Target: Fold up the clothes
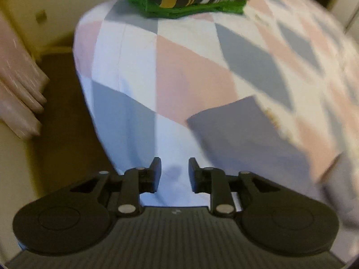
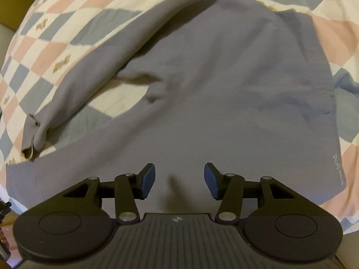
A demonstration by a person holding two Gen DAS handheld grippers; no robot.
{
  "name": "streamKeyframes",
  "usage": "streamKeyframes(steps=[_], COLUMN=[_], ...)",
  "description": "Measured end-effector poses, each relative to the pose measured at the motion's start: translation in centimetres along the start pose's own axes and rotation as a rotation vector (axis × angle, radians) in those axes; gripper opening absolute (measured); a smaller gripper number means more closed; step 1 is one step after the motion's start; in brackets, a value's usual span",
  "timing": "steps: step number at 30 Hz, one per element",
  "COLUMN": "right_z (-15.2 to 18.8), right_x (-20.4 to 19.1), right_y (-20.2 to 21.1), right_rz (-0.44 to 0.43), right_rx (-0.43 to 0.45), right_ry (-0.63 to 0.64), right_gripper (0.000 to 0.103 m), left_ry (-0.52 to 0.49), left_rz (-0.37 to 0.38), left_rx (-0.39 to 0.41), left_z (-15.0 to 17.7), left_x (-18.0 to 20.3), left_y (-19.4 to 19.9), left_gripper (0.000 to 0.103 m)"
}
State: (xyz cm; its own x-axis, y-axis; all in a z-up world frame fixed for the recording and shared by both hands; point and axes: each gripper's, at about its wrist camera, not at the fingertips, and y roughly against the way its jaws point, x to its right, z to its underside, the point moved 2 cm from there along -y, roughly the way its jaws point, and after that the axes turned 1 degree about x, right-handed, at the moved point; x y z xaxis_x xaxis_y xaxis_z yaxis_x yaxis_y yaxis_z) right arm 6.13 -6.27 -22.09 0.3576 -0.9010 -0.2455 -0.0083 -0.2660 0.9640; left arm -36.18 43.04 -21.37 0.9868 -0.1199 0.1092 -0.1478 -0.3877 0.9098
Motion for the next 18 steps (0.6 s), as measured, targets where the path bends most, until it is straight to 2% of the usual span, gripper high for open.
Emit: streamKeyframes(steps=[1,4,5,7,8,10,11,13,17,18], right_z=[0.3,1.2,1.6,2.3,2.6,3.3,3.5,3.8,3.5,3.3], right_x=[0.1,1.0,1.5,2.9,3.6,5.1,5.9,7.4,9.0,9.1], right_y=[-0.1,-0.2,-0.1,0.0,0.1,0.5,0.8,1.6,2.2,2.2], right_rz=[0.006,0.025,0.031,0.041,0.046,0.072,0.081,0.075,0.046,0.037], right_rx=[-0.006,-0.019,-0.021,-0.017,-0.015,-0.013,-0.007,0.016,0.056,0.061], right_ry=[-0.006,-0.039,-0.055,-0.095,-0.116,-0.154,-0.173,-0.211,-0.247,-0.247], right_gripper=[0.052,0.053,0.053,0.054,0.054,0.054,0.054,0.054,0.054,0.055], left_ry=[0.04,0.087,0.056,-0.084,-0.152,-0.299,-0.384,-0.582,-0.968,-1.022], left_rz=[0.049,0.149,0.133,-0.027,-0.103,-0.181,-0.173,-0.068,0.142,0.176], left_rx=[-0.006,-0.036,-0.049,-0.067,-0.053,0.017,0.041,0.081,0.13,0.121], left_z=[-0.1,-0.4,-0.2,0.5,1.0,1.6,2.2,4.3,10.1,11.3], left_x=[0.0,1.6,2.5,4.5,5.3,7.7,9.4,13.7,23.0,24.8], left_y=[0.1,-0.9,-1.4,-2.2,-1.9,0.0,1.3,3.9,6.5,6.2], left_gripper=[0.034,0.038,0.038,0.03,0.03,0.025,0.026,0.042,0.052,0.059])
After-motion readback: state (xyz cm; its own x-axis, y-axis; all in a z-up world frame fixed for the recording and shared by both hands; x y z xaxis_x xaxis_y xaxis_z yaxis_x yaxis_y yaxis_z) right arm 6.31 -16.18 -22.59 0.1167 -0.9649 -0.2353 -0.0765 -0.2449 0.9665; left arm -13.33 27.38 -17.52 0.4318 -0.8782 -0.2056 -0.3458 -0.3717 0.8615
